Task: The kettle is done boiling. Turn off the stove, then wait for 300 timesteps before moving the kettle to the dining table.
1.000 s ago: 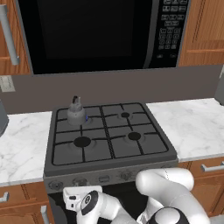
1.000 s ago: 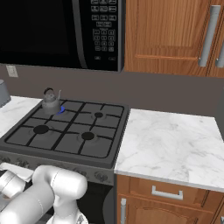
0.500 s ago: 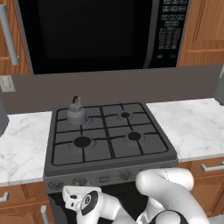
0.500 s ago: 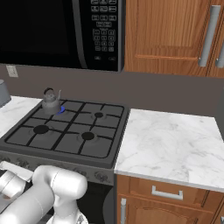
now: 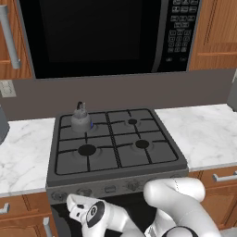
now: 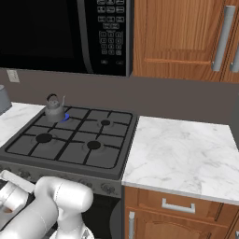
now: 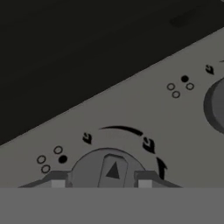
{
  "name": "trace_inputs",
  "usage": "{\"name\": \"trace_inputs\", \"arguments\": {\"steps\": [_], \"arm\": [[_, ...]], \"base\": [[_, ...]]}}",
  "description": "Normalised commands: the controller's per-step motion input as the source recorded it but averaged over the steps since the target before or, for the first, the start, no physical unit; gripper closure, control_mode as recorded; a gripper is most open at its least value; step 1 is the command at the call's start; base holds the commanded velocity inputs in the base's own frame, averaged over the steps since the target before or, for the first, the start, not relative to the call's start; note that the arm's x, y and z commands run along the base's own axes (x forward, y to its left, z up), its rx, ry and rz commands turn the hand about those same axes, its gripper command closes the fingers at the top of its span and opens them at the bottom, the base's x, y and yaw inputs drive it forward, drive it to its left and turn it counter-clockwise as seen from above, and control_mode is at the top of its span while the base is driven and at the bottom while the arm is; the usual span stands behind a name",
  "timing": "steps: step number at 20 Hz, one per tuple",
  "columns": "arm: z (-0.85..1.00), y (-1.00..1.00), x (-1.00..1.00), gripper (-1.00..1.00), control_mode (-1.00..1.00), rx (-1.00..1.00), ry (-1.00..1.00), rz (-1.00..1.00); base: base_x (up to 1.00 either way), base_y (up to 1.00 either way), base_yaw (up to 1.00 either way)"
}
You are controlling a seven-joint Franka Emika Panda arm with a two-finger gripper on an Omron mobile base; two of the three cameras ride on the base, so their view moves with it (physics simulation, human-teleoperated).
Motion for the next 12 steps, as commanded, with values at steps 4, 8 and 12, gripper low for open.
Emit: {"name": "trace_inputs", "arguments": {"steps": [4, 8, 12], "arm": [[-0.15, 0.00, 0.06, 1.00, -1.00, 0.19, 0.06, 0.00], [-0.15, 0.00, 0.03, 1.00, -1.00, 0.19, 0.06, 0.00], [-0.15, 0.00, 0.04, 1.00, -1.00, 0.19, 0.05, 0.00]], "base": [[0.00, 0.00, 0.00], [0.00, 0.00, 0.00], [0.00, 0.00, 0.00]]}}
